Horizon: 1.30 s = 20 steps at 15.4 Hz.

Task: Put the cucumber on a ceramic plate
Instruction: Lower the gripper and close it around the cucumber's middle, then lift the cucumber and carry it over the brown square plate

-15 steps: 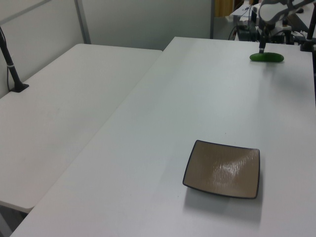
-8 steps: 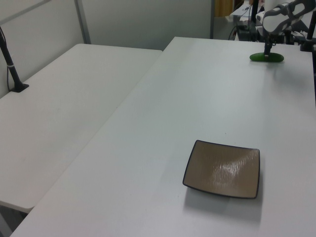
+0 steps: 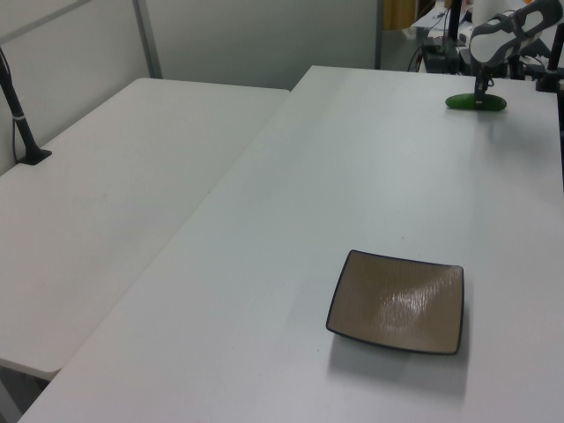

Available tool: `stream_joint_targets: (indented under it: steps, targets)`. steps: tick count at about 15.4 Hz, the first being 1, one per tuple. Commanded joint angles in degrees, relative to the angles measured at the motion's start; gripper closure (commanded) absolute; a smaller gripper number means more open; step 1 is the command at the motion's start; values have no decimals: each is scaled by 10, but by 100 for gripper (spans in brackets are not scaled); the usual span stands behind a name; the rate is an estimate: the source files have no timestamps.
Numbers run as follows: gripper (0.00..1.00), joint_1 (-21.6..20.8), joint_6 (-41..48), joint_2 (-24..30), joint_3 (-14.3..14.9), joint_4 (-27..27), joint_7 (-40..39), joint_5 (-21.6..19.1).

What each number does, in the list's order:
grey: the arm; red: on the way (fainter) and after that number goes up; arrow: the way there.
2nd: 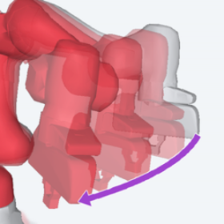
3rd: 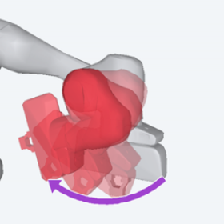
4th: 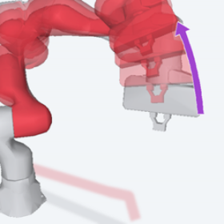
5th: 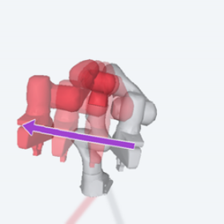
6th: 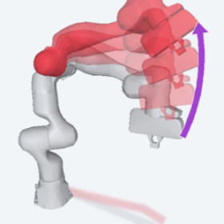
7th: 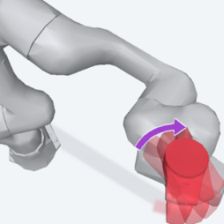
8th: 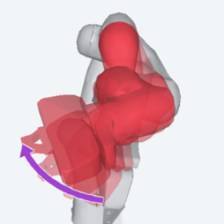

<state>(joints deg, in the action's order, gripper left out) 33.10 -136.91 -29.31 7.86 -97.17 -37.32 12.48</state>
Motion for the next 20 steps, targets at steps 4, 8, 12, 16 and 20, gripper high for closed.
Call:
stream_joint_targets:
  steps: [4,8,12,16,20]
  targets:
    - [88,-21,50,60,1,-27,6,0]
    - [88,-74,123,122,1,-23,6,-52]
    - [87,-137,219,201,1,-21,31,-84]
    - [87,-220,320,267,1,-8,90,-96]
    - [87,-302,380,314,0,-8,130,-141]
